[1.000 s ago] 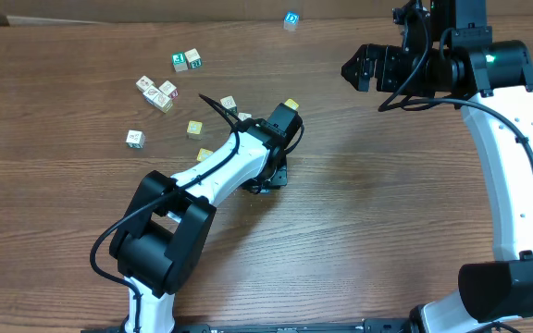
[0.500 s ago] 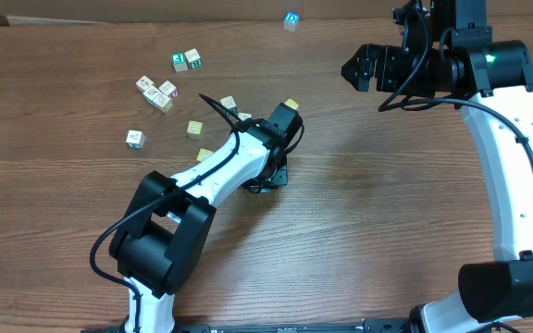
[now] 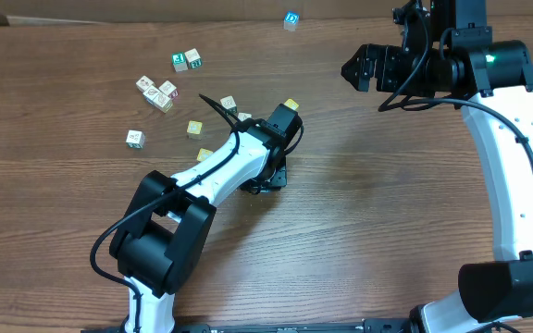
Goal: Form a tower
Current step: 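Lower the yellow-faced block onto the table center with the left gripper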
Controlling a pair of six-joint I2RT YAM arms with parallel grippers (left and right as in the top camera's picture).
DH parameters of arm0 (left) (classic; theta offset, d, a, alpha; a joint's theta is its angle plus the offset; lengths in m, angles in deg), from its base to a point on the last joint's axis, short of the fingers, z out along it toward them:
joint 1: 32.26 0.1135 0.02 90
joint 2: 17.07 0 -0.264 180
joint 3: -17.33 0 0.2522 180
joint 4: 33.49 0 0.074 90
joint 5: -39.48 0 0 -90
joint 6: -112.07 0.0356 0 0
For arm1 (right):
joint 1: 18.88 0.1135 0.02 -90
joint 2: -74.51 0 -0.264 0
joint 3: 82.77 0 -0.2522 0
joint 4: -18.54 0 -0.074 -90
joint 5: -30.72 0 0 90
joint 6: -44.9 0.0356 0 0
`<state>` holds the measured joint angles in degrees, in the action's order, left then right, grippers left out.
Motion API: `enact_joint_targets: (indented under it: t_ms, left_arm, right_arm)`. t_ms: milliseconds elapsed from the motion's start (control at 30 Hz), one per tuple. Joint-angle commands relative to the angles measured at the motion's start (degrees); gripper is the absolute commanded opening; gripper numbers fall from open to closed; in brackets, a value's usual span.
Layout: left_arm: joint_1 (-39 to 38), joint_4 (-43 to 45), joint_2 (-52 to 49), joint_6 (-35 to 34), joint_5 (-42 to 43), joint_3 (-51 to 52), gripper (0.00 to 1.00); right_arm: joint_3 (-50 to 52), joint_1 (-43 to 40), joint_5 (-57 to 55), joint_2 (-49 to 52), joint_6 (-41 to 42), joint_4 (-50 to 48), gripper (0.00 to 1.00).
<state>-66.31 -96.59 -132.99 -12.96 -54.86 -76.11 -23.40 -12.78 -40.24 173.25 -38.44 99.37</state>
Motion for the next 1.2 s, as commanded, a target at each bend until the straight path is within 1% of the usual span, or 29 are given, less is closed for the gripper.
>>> enact_joint_targets:
  t_ms: [0,100,233,567,800,967,1167]
  left_arm:
    - [-0.13,-0.15,-0.35,0.31,-0.02,0.85,0.32]
    - [-0.13,-0.13,-0.35,0.31,-0.04,0.85,0.26]
    - [-0.11,-0.02,-0.35,0.26,-0.07,0.85,0.22]
    - [-0.11,0.44,-0.37,-1.49,-0.17,0.85,0.18]
    - [-0.11,0.52,-0.37,-2.93,-0.15,0.85,0.21]
    - [-0.11,0.50,-0.37,-2.91,-0.17,0.85,0.28]
    - [-0.11,0.44,-0.37,-2.91,-0.15,0.85,0.40]
  right_arm:
    - [-0.70,0.35,-0.37,-0.57,-0.02,-0.17,1.00]
    - [-0.70,0.35,-0.37,-0.57,-0.02,-0.15,1.00]
    - [-0.70,0.35,-0.37,-0.57,-0.02,-0.17,1.00]
    - [-0.70,0.35,-0.37,-0.57,-0.02,-0.17,1.00]
    - [-0.70,0.35,-0.37,-0.57,-0.02,-0.17,1.00]
    - [-0.70,0.35,-0.37,-0.57,-0.02,-0.17,1.00]
    - [-0.70,0.35,-0.37,-0.57,-0.02,-0.17,1.00]
